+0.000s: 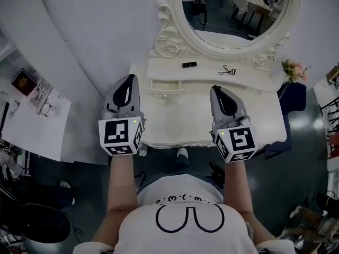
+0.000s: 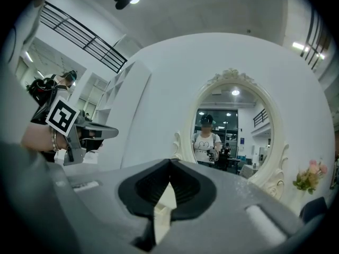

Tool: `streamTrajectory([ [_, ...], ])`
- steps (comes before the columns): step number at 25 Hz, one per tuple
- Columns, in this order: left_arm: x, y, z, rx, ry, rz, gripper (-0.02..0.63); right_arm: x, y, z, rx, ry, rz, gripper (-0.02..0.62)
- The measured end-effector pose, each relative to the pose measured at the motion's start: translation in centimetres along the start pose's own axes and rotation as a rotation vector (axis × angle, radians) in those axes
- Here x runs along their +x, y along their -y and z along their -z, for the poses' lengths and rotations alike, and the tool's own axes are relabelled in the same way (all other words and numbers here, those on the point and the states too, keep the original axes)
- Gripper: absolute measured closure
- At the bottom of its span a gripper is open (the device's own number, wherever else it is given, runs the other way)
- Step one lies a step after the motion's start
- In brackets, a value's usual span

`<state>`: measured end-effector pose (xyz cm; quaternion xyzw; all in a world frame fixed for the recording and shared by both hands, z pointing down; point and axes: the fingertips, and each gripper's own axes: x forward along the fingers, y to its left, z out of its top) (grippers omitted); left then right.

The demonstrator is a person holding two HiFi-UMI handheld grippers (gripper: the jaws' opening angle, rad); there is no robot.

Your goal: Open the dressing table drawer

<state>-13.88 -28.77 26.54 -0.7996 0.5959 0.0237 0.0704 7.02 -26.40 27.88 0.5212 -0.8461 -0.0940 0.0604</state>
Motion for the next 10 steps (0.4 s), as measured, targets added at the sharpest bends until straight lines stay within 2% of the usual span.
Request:
streamTrajectory([
  [10, 0.76, -0.29, 0.42, -0.013, -0.007, -0.005, 0.607, 0.83, 0.25, 0.58, 0.006, -0.011, -0.010, 0.597],
])
